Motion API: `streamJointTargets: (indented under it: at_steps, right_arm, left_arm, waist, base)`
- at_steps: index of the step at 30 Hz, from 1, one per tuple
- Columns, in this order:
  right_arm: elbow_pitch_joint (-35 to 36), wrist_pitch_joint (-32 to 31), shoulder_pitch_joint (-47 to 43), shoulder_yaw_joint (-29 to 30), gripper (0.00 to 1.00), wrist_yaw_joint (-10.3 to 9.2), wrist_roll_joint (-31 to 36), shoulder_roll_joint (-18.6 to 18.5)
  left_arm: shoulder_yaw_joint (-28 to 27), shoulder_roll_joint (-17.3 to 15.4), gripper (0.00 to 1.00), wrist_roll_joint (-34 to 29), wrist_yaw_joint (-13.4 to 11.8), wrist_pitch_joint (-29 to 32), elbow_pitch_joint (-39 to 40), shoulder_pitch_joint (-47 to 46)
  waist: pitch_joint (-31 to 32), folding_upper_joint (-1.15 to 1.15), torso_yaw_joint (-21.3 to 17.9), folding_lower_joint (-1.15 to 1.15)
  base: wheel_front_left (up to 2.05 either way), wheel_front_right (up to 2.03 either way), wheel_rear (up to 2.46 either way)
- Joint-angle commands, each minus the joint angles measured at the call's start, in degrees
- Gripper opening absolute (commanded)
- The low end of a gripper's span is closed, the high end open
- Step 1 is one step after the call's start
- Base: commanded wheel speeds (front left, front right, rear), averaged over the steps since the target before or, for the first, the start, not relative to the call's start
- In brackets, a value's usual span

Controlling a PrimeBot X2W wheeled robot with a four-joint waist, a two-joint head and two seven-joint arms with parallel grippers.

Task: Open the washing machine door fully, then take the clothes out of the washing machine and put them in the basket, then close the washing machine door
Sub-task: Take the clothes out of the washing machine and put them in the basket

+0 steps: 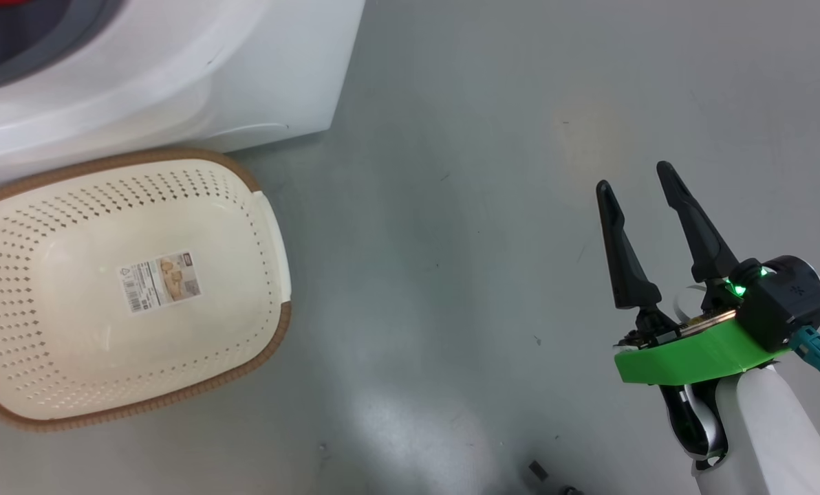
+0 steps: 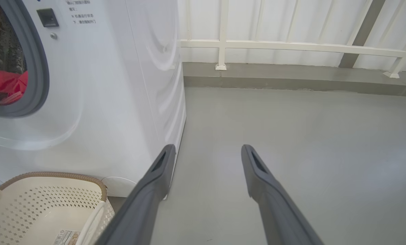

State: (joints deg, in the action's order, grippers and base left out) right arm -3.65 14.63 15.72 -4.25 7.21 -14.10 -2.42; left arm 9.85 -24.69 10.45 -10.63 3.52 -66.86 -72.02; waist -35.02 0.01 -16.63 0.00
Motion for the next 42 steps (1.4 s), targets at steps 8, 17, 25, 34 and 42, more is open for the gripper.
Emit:
streamJointTargets:
  at_steps: [8,17,25,34,42]
  right_arm:
    - [1.4,0.37,0.94,-1.18,1.0,0.28,-0.92,-0.45]
    - [1.27,0.37,1.54,-0.92,1.0,0.28,-1.31,-0.45]
    - [1.14,0.37,1.53,-0.42,1.0,0.28,-1.14,-0.45]
    - [1.12,0.37,1.61,0.19,1.0,0.28,-0.8,-0.45]
    - [1.11,0.37,1.45,0.8,1.0,0.28,-0.74,-0.45]
  left_arm:
    - [0.24,-4.18,1.0,-0.18,0.9,0.66,-2.36,-2.03]
    - [1.26,-3.51,0.0,0.32,2.52,-1.07,-3.59,-3.06]
    - [1.61,-2.56,0.0,1.09,2.96,-8.99,-2.24,-3.91]
    - [0.79,-1.1,0.0,2.77,2.8,-16.51,0.86,-4.05]
    - [-1.83,0.61,0.0,5.64,2.94,-18.46,10.61,0.77]
  waist:
    - [-1.38,-0.01,-0.74,0.0]
    - [-1.94,-0.01,-0.33,0.0]
    - [-1.78,-0.01,1.12,0.0]
    - [-1.32,-0.01,2.65,0.0]
    - [-0.16,-0.01,3.9,0.0]
  base:
    - [0.0,0.0,0.0]
    - [0.0,0.0,0.0]
    - [0.0,0.0,0.0]
    - [0.0,0.0,0.0]
    - [0.0,0.0,0.0]
